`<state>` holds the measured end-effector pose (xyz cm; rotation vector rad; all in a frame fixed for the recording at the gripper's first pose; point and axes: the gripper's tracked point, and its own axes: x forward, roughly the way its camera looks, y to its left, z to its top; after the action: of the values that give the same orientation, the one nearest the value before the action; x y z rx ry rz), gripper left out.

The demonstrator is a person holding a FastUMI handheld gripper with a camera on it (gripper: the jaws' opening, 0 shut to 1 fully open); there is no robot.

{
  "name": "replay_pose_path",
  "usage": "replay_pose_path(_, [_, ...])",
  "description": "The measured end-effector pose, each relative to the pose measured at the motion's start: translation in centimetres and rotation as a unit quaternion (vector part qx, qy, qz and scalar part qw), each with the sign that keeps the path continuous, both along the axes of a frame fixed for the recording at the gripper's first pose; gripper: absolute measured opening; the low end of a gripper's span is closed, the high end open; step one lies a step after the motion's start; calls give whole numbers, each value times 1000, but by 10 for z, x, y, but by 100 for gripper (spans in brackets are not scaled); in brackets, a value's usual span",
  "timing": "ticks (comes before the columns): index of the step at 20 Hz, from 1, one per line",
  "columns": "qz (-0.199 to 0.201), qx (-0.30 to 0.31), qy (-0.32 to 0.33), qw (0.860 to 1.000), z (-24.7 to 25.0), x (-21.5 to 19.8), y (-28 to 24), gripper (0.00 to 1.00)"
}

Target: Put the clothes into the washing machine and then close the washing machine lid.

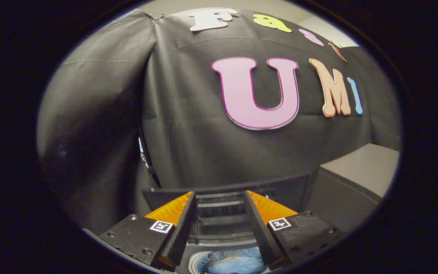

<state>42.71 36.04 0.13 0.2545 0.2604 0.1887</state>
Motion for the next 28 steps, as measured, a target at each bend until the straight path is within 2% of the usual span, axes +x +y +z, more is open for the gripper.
replay_pose_path(4, [-1, 1, -15, 1000, 21, 49, 1, 75])
replay_pose_path(7, [-9, 7, -3, 1000, 10, 68, 0, 75])
replay_pose_path(10, [-7, -15, 15, 1000, -7, 78, -4, 74])
replay_pose_path(17, [24, -62, 79, 995, -50, 76, 4, 74])
replay_pose_path(23, [12, -65, 72, 995, -47, 71, 0, 74])
replay_pose_path(28, [-9, -70, 71, 995, -41, 38, -2, 71])
